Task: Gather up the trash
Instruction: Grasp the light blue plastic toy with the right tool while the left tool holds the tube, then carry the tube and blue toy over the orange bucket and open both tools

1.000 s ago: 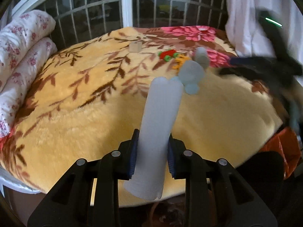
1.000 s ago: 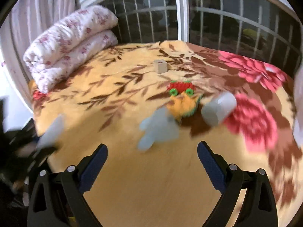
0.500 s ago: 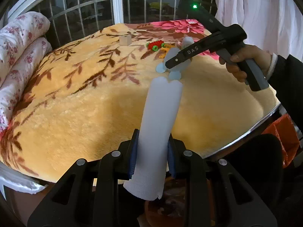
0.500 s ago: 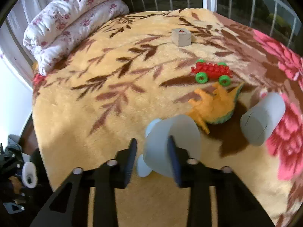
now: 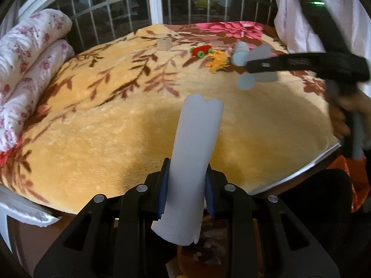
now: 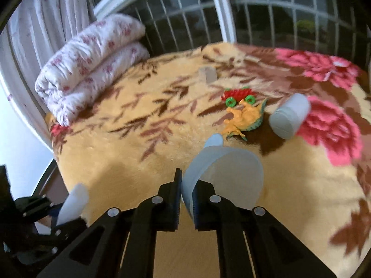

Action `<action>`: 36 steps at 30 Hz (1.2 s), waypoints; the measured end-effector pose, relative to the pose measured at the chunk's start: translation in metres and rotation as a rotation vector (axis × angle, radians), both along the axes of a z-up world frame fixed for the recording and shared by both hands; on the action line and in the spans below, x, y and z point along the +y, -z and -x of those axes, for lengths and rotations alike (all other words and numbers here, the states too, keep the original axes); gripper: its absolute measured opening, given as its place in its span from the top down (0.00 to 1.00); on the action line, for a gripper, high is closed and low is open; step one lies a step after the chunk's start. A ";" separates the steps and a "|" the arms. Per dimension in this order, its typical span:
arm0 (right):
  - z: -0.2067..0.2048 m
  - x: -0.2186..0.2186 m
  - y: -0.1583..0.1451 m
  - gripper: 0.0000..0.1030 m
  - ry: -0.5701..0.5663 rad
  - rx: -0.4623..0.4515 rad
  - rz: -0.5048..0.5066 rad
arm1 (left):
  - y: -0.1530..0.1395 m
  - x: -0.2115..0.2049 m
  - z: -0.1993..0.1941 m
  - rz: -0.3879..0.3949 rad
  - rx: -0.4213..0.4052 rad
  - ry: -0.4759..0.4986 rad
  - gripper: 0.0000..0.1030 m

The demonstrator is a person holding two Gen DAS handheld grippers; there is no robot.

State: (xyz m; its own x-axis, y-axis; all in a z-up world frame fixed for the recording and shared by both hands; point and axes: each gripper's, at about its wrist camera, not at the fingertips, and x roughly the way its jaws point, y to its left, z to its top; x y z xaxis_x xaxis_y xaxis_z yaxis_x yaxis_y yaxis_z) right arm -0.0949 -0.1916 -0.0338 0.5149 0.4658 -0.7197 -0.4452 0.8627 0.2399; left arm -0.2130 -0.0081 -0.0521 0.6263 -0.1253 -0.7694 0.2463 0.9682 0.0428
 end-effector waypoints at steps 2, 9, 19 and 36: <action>0.025 -0.005 -0.007 0.92 0.020 -0.034 -0.013 | -0.001 -0.003 0.001 -0.023 -0.013 -0.003 0.75; 0.117 -0.021 -0.015 0.92 0.050 -0.068 -0.092 | -0.002 -0.011 0.017 -0.026 -0.018 0.016 0.75; 0.209 -0.018 0.020 0.92 0.003 0.028 -0.097 | 0.026 -0.013 0.065 -0.053 0.068 0.067 0.75; 0.218 0.020 0.155 0.92 -0.047 0.402 0.002 | 0.167 -0.012 0.074 -0.161 0.428 0.116 0.75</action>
